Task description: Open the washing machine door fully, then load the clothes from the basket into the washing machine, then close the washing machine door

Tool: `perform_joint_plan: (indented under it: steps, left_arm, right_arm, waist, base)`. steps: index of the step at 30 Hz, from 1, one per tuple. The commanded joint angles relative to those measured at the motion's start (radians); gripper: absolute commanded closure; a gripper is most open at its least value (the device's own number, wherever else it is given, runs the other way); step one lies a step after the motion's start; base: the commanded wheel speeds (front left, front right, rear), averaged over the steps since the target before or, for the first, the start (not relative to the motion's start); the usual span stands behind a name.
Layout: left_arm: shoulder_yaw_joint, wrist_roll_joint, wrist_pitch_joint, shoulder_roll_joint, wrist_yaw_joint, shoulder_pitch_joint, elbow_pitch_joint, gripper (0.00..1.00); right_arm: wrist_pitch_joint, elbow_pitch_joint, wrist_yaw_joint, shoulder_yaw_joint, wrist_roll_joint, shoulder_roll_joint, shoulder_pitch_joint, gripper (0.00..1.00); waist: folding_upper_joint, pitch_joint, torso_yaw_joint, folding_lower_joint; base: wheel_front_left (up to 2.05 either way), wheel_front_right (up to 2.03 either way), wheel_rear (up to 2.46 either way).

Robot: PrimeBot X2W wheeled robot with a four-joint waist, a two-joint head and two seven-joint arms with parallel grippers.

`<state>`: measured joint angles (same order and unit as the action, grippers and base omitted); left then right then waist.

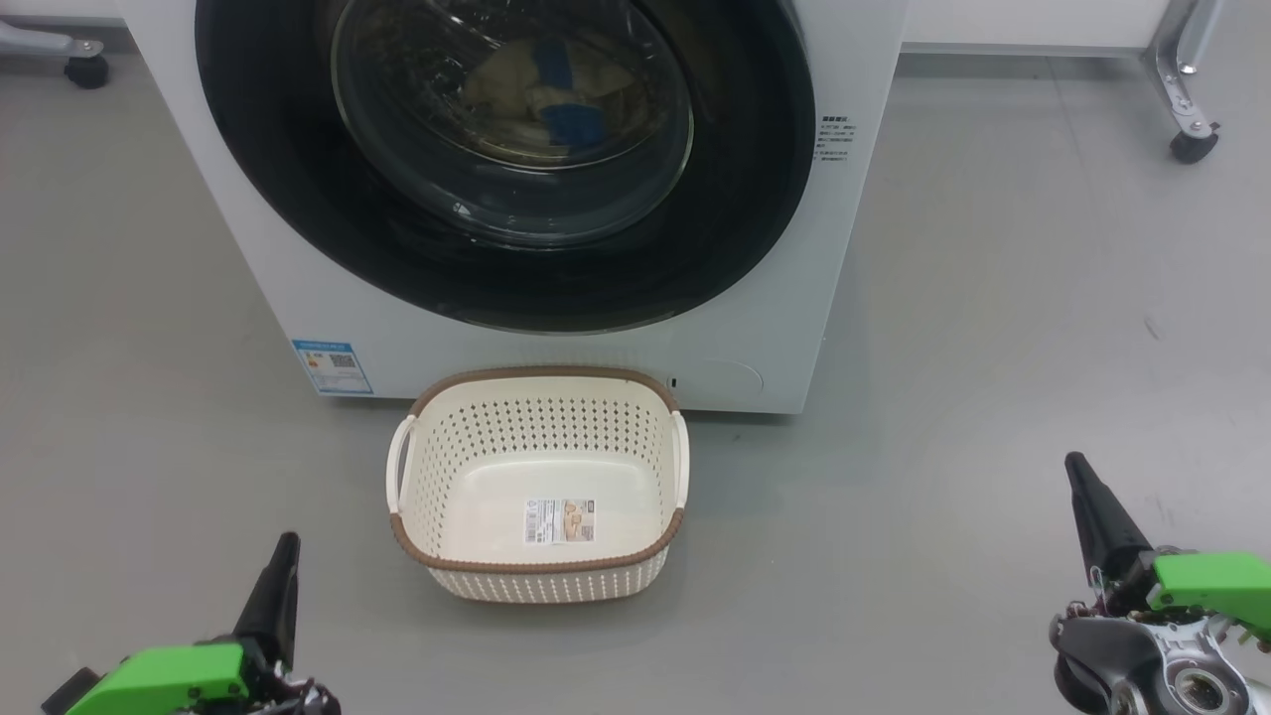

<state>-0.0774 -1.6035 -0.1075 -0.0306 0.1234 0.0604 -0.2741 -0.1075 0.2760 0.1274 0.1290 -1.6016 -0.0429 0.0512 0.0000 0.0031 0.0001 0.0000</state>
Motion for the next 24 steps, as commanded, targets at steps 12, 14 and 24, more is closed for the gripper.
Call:
perform_joint_plan:
  steps: [12,14,24]
  left_arm:
    - [-0.036,-0.005,-0.006,-0.020,0.007,0.048,0.029,1.00]
    - [-0.036,-0.005,-0.006,-0.020,0.007,0.048,0.029,1.00]
    - [-0.036,-0.005,-0.006,-0.020,0.007,0.048,0.029,1.00]
  right_arm:
    - [-0.006,-0.031,0.003,-0.015,-0.007,-0.007,0.057,1.00]
    - [-0.006,-0.031,0.003,-0.015,-0.007,-0.007,0.057,1.00]
    - [-0.006,-0.031,0.003,-0.015,-0.007,-0.007,0.057,1.00]
  waist:
    - [0.0000,0.000,0.000,0.0000]
    - [0.0000,0.000,0.000,0.0000]
    - [0.0000,0.000,0.000,0.0000]
  base:
    - [0.00,0.00,0.00]
    - [0.00,0.00,0.00]
    - [0.00,0.00,0.00]
